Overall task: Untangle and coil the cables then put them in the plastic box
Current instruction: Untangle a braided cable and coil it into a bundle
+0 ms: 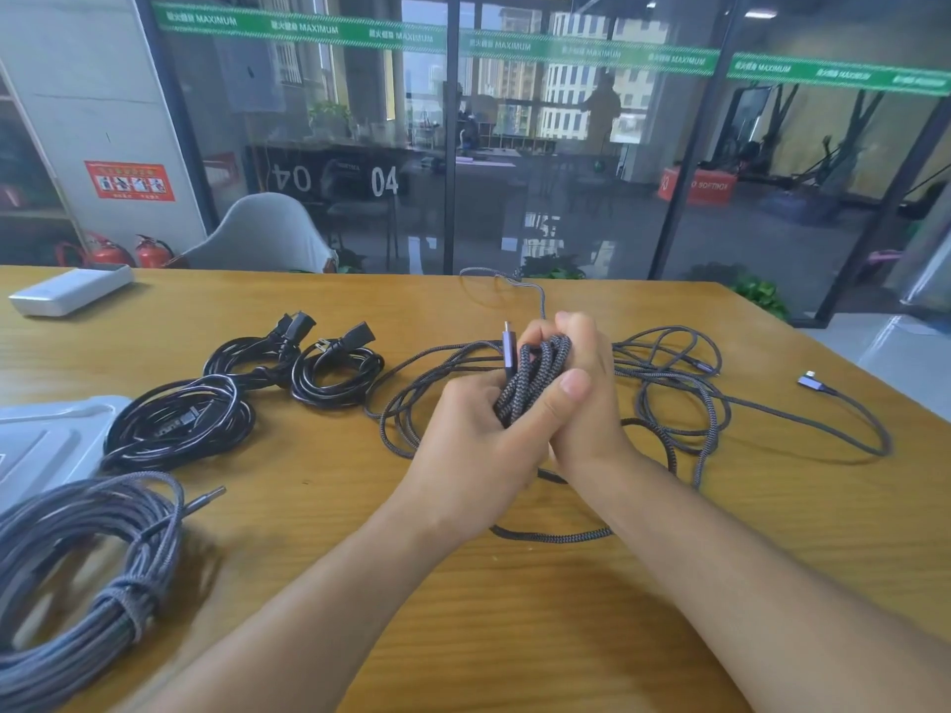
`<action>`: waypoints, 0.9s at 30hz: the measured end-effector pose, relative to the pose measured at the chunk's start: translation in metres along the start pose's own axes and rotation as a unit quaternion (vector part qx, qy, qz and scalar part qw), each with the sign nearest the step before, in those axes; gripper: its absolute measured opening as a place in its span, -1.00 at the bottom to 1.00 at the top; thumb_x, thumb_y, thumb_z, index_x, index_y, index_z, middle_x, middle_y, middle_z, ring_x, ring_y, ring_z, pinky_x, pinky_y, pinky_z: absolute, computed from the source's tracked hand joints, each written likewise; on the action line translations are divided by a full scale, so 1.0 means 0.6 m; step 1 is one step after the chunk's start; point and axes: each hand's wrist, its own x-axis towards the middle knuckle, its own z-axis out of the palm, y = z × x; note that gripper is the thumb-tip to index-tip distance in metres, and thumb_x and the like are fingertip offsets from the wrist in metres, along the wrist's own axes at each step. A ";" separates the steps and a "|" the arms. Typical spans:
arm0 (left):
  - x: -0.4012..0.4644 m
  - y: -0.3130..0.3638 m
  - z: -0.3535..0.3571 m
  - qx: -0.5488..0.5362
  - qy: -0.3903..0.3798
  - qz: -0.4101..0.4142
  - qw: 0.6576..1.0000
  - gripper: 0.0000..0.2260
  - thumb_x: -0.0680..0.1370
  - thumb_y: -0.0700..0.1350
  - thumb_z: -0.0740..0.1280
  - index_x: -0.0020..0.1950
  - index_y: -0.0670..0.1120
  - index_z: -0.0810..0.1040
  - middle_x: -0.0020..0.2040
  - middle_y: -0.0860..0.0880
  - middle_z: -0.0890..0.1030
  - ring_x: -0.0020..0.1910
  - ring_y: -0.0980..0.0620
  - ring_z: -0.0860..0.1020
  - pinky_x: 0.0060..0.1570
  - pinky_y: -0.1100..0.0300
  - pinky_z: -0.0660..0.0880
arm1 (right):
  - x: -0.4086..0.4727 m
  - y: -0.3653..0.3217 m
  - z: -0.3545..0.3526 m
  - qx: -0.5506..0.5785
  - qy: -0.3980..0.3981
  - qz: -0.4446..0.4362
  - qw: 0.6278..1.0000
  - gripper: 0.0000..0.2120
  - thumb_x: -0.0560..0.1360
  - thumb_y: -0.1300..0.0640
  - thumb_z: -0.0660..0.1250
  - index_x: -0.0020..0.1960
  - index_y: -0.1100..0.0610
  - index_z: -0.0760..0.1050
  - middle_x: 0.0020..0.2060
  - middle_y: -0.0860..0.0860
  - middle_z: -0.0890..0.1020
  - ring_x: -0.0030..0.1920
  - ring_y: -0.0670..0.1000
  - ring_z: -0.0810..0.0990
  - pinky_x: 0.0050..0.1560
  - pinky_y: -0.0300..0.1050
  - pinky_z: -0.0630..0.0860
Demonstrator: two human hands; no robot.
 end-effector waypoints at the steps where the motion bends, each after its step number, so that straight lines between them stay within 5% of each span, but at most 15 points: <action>1: -0.001 -0.001 -0.001 0.002 -0.004 0.001 1.000 -0.52 0.62 0.11 0.40 -0.29 -0.15 0.31 -0.46 -0.05 0.32 -0.47 -0.03 0.24 -0.43 0.08 0.21 | -0.001 0.002 -0.002 0.010 0.008 0.011 1.000 -0.64 0.45 -0.04 0.09 -0.49 -0.04 0.40 -0.47 -0.07 0.38 -0.37 0.01 0.30 -0.25 -0.05 0.25; 5: -0.003 0.000 0.000 0.016 -0.009 0.009 1.000 -0.54 0.62 0.06 0.41 -0.24 -0.26 0.35 -0.45 -0.07 0.39 -0.46 -0.03 0.33 -0.42 0.06 0.30 | -0.004 0.005 -0.005 0.035 0.008 0.016 0.999 -0.63 0.49 -0.07 0.07 -0.40 0.09 0.34 -0.46 -0.02 0.36 -0.37 0.03 0.28 -0.28 -0.04 0.25; 8: 0.003 -0.002 -0.009 0.048 -0.029 0.020 0.998 -0.55 0.64 0.13 0.38 -0.28 -0.12 0.34 -0.43 -0.04 0.33 -0.44 -0.04 0.24 -0.44 0.01 0.21 | -0.007 -0.003 -0.010 0.025 -0.035 -0.024 0.999 -0.57 0.56 -0.05 0.05 -0.42 0.06 0.42 -0.46 -0.05 0.41 -0.38 -0.03 0.36 -0.31 -0.13 0.36; 15: 0.001 0.006 -0.026 0.035 -0.097 -0.043 0.994 -0.57 0.69 -0.04 0.33 -0.35 0.00 0.31 -0.46 0.01 0.29 -0.48 -0.01 0.19 -0.48 0.20 0.19 | -0.020 -0.027 -0.019 -0.067 -0.091 -0.079 0.990 -0.52 0.61 0.06 0.07 -0.28 0.44 0.33 -0.40 0.09 0.32 -0.32 -0.04 0.34 -0.28 -0.23 0.36; 19: 0.000 0.015 -0.011 -0.011 -0.093 -0.064 0.994 -0.57 0.69 -0.03 0.31 -0.37 0.01 0.31 -0.46 0.00 0.26 -0.48 0.02 0.15 -0.48 0.18 0.15 | -0.026 -0.036 -0.015 -0.046 -0.045 -0.085 0.994 -0.64 0.60 0.26 0.10 -0.36 0.34 0.27 -0.42 0.07 0.24 -0.39 -0.10 0.27 -0.38 -0.28 0.30; 22: -0.004 0.012 -0.008 0.002 -0.091 -0.048 0.995 -0.64 0.64 0.07 0.34 -0.27 -0.06 0.38 -0.44 -0.02 0.33 -0.48 0.00 0.26 -0.47 0.15 0.26 | -0.024 -0.033 -0.017 -0.059 -0.041 -0.079 0.994 -0.68 0.55 0.18 0.13 -0.38 0.17 0.23 -0.46 -0.08 0.27 -0.41 -0.09 0.27 -0.37 -0.26 0.28; 27: -0.001 0.018 -0.021 0.041 -0.111 -0.023 0.993 -0.57 0.62 0.03 0.42 -0.30 -0.23 0.49 -0.44 -0.15 0.56 -0.45 -0.03 0.50 -0.30 0.19 0.49 | -0.015 -0.029 -0.017 -0.093 -0.021 -0.084 0.992 -0.64 0.52 0.11 0.13 -0.45 0.11 0.24 -0.48 -0.03 0.29 -0.38 -0.01 0.27 -0.32 -0.08 0.24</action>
